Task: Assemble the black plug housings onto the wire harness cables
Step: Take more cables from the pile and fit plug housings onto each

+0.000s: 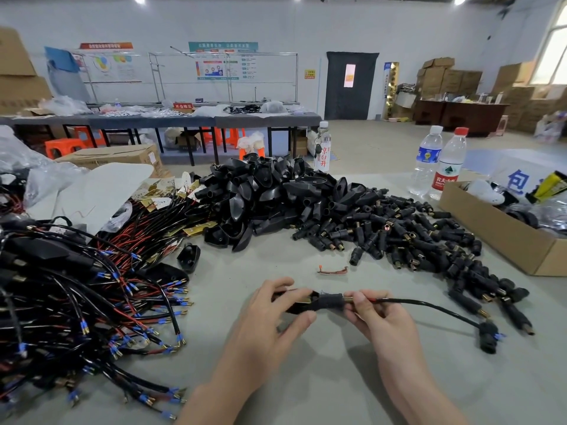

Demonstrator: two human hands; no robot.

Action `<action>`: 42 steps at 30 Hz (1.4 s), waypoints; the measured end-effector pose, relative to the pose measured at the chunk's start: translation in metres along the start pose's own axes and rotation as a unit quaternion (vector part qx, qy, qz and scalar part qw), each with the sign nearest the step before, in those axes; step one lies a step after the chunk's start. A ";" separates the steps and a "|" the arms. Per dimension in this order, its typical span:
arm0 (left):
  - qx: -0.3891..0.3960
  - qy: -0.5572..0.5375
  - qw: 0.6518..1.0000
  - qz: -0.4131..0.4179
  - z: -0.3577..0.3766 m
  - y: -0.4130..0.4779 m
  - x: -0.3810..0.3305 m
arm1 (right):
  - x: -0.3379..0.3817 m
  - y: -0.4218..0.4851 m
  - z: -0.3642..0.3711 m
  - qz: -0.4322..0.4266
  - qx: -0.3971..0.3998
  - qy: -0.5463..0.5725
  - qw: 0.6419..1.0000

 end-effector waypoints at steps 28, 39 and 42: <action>-0.045 -0.384 0.886 -0.257 0.006 -0.004 0.028 | -0.007 0.001 0.006 0.038 0.037 0.043 0.998; 0.008 -0.280 0.939 -0.198 0.010 -0.004 0.027 | -0.014 0.000 0.008 0.067 0.061 0.035 0.995; 0.037 -0.150 0.980 -0.129 0.003 -0.002 0.025 | -0.012 0.000 0.008 0.066 0.062 0.048 0.995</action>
Point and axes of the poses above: each hand's wrist, its own y-axis towards the middle knuckle, its own z-axis out of the palm, x = y × z, the point moved 8 cm from there along y, towards the middle knuckle, and after that the axes turned 6 degrees about z, right-handed, at the moved point
